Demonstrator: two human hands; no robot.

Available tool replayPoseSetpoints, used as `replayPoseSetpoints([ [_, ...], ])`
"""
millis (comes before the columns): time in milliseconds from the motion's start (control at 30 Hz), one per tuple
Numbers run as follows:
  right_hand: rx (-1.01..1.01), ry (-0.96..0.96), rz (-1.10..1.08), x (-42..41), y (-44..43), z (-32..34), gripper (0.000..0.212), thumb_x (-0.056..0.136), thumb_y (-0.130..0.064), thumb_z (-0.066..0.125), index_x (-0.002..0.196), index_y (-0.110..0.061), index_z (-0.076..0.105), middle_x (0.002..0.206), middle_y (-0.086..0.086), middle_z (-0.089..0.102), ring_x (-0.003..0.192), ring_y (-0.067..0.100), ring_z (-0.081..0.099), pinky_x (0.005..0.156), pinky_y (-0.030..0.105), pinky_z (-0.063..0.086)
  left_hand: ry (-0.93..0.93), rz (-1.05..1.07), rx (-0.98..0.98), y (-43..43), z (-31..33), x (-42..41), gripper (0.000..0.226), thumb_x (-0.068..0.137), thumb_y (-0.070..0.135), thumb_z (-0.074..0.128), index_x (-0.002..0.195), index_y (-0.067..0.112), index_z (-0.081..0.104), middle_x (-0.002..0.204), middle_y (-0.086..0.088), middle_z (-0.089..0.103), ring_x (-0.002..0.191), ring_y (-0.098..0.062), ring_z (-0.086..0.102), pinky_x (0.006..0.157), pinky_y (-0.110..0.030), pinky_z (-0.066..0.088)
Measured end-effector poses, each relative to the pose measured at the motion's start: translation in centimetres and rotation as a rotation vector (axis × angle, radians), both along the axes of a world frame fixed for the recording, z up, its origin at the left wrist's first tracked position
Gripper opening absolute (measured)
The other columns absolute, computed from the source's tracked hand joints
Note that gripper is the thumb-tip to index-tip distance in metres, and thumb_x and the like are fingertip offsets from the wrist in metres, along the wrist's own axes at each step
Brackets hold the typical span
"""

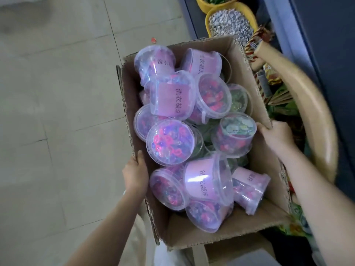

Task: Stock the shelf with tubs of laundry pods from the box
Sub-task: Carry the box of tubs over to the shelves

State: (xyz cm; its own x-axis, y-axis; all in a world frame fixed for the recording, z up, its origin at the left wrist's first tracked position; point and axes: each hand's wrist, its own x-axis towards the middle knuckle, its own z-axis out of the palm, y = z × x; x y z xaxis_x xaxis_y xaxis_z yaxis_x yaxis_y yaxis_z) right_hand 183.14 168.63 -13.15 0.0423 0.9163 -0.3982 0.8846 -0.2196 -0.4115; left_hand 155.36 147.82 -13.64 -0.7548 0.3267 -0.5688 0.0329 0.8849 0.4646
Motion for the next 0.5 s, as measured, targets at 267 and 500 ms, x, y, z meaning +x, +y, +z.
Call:
replayPoseSetpoints([
  [267, -0.097, -0.077, 0.043, -0.4, -0.1, 1.4, 0.03, 0.089, -0.026, 0.06, 0.088, 0.004, 0.06, 0.084, 0.016, 0.058, 0.084, 0.03, 0.059, 0.067, 0.03, 0.039, -0.177, -0.065, -0.044, 0.2, 1.2, -1.3, 0.037, 0.098, 0.032, 0.038, 0.088, 0.001, 0.056, 0.092, -0.022, 0.061, 0.097, -0.037, 0.058, 0.083, -0.039, 0.042],
  [500, -0.287, -0.131, 0.114, 0.5, -1.1, 7.1, 0.028, 0.09, -0.024, 0.06, 0.084, 0.002, 0.067, 0.083, 0.017, 0.066, 0.081, 0.034, 0.063, 0.075, 0.039, 0.052, -0.398, -0.208, -0.074, 1.1, 5.2, -4.8, 0.025, 0.095, 0.015, 0.044, 0.071, 0.012, 0.049, 0.08, -0.011, 0.054, 0.072, -0.022, 0.051, 0.067, -0.03, 0.046],
])
